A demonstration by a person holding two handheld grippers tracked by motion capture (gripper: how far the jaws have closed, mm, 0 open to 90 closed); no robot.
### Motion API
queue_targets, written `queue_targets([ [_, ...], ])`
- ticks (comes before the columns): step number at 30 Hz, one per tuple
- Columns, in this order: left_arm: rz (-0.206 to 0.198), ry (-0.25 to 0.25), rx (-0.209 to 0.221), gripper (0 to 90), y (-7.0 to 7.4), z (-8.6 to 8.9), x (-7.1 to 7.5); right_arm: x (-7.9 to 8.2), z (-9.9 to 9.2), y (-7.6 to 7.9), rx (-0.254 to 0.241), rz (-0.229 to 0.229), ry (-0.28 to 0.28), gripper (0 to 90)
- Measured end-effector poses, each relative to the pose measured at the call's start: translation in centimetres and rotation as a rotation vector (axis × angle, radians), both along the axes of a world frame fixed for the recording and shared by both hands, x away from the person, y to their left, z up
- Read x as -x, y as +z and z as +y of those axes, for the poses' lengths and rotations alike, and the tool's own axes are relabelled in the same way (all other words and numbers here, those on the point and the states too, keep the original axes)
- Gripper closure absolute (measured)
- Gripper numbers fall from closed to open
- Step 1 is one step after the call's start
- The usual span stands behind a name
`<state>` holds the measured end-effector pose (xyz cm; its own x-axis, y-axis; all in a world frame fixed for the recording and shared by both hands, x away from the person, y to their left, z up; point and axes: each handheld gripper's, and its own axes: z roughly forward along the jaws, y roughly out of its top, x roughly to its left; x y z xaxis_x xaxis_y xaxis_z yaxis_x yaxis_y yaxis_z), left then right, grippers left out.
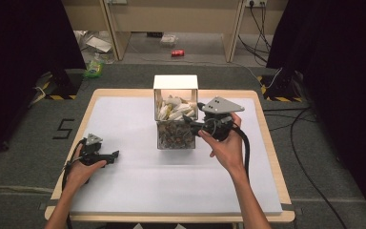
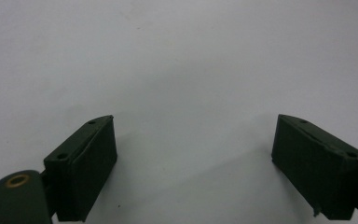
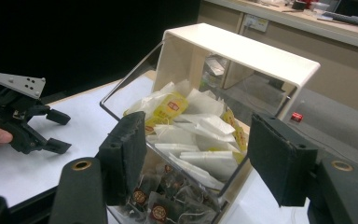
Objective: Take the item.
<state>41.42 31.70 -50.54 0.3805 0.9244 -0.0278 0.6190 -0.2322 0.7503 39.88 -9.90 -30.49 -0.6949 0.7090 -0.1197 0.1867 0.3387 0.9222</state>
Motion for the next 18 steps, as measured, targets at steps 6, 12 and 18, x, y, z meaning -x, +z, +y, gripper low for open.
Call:
queue_targets([
  [6,0.0,0.0,0.0,13.0,0.0,0.0,0.0,-0.9,0.9,0.0,0.018,0.004,0.007,41.4],
  [12,0.0,0.0,0.001,13.0,0.0,0.0,0.0,-1.9,1.6,-0.2,0.043,0.01,0.016,44.9],
  [18,0.0,0.001,0.0,13.0,0.0,0.0,0.0,-2.7,2.3,-0.4,0.065,0.017,0.013,47.9],
])
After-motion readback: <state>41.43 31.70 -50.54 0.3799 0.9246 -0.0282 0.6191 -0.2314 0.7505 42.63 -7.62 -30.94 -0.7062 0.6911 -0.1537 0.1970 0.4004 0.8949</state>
